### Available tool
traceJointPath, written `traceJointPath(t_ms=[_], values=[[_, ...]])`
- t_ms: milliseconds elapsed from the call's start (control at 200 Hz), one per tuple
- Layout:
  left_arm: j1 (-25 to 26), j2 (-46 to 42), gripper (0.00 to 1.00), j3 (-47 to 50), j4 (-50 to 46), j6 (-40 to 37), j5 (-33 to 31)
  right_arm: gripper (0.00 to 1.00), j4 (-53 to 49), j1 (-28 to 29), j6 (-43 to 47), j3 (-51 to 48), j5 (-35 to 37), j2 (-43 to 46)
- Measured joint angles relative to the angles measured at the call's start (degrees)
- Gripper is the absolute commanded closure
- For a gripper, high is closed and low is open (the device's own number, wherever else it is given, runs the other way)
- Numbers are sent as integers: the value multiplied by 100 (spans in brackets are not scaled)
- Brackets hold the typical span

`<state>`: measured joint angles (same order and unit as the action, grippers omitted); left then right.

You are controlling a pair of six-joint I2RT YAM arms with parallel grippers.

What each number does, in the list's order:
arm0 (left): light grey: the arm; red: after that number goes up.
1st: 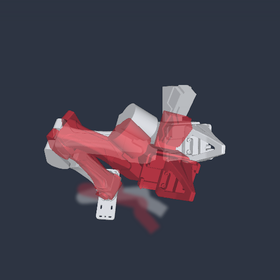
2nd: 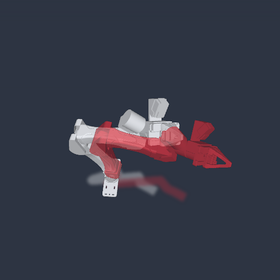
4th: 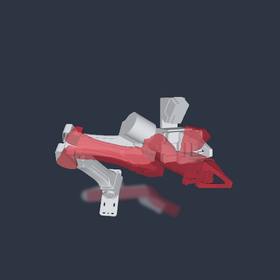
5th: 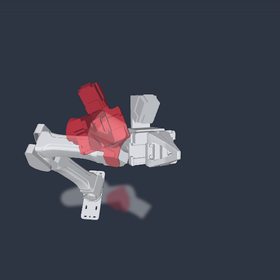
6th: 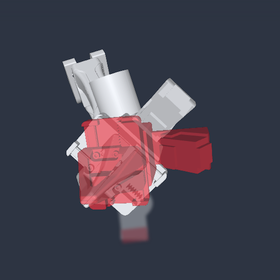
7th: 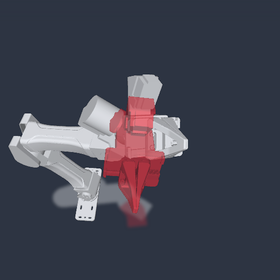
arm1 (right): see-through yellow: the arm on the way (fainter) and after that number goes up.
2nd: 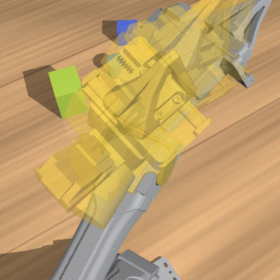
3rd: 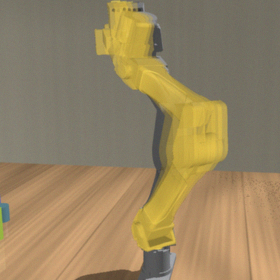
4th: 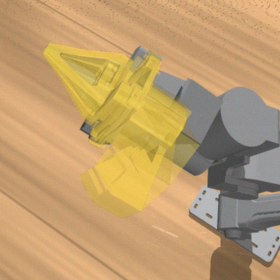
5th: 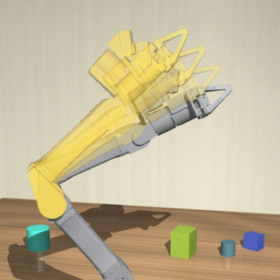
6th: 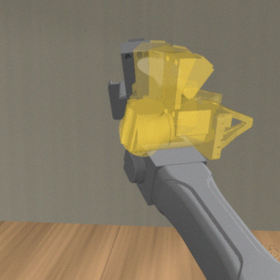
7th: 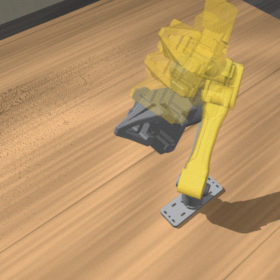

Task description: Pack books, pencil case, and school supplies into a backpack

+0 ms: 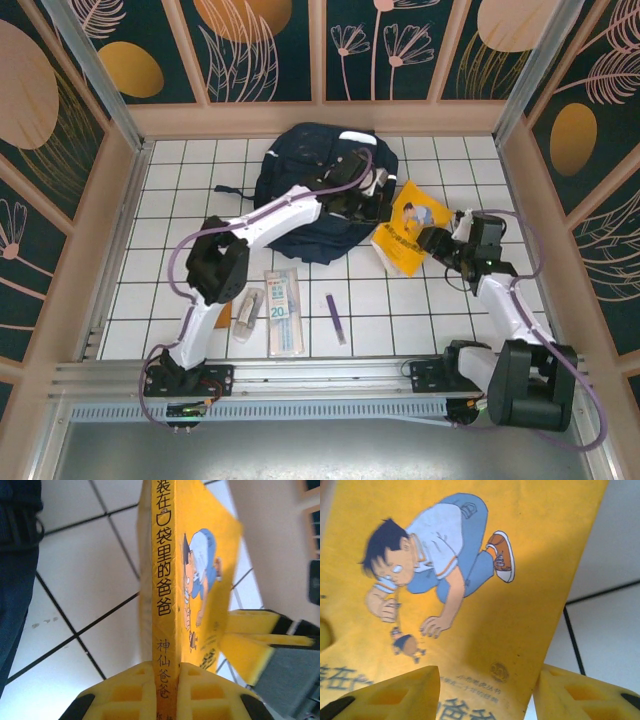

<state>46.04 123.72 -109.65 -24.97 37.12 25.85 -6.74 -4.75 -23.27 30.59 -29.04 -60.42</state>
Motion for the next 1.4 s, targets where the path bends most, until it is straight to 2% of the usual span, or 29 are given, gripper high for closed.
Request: traceJointPath(t_ms=[180, 220, 270, 365, 480, 686, 876, 976, 1076, 1121, 1146, 1216, 1331, 1401], values=[[-50, -949, 100, 713, 667, -4, -348, 21, 570, 48, -262, -2, -426, 522], [-72, -1126, 100, 841, 791, -7, -431, 14, 804, 50, -356, -4, -619, 566], [-105, -1314, 100, 968, 907, -9, -546, 12, 1045, 59, -455, -4, -879, 553], [-179, -1620, 100, 1239, 1172, -15, -675, 1, 1528, 105, -669, 0, -1561, 326], [-267, -1891, 100, 1572, 1486, 101, -656, 1, 2052, 227, -890, 11, -2190, -170], [-396, -2269, 100, 2022, 1897, 503, -444, 1, 2870, 293, -1285, 81, -2822, -654], [-518, -2800, 100, 2612, 2583, 1108, -74, 4, 4835, 516, -2452, 129, -3585, -1252], [-597, -3018, 100, 2918, 2959, 1410, 81, 10, 5967, 603, -3193, 131, -3788, -1598], [-678, -3176, 100, 3071, 3084, 1561, 144, 22, 7241, 625, -4089, 131, -3882, -2028], [-708, -3224, 100, 3084, 3106, 1580, 164, 31, 7864, 632, -4555, 140, -3919, -2264], [-717, -3254, 100, 3095, 3128, 1593, 179, 40, 8192, 649, -4830, 166, -3943, -2417], [-756, -3329, 100, 3150, 3169, 1593, 201, 46, 8776, 743, -5423, 284, -3993, -2767], [-844, -3449, 100, 3213, 3193, 1578, 184, 79, 9099, 903, -5930, 422, -4002, -2953], [-920, -3501, 100, 3224, 3080, 1480, 76, 89, 9296, 940, -6111, 509, -3998, -2953]])
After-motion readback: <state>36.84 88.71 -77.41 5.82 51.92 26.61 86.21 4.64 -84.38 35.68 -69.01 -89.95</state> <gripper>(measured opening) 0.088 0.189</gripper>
